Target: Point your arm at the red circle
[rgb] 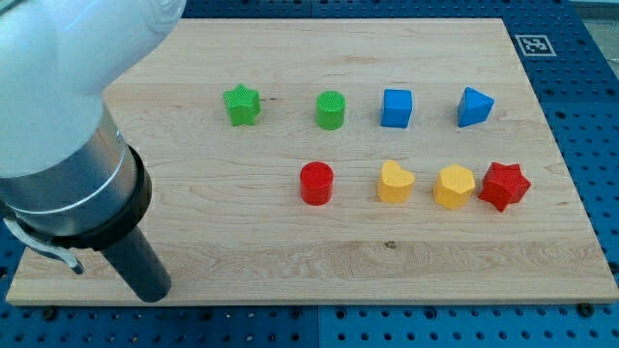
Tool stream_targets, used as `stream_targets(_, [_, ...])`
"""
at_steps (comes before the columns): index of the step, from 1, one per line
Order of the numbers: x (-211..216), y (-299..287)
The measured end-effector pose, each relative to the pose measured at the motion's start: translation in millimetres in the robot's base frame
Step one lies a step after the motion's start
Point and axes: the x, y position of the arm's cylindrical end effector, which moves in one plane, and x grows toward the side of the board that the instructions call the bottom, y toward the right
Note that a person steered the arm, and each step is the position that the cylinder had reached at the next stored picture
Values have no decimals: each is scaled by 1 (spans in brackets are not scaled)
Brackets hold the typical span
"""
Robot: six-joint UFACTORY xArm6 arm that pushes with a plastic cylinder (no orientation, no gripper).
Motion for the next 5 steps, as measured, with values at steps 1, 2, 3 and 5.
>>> stream_targets(1, [0,0])
stream_targets(2, [0,2])
stream_targets(3, [-4,2])
stream_targets(5, [-84,8])
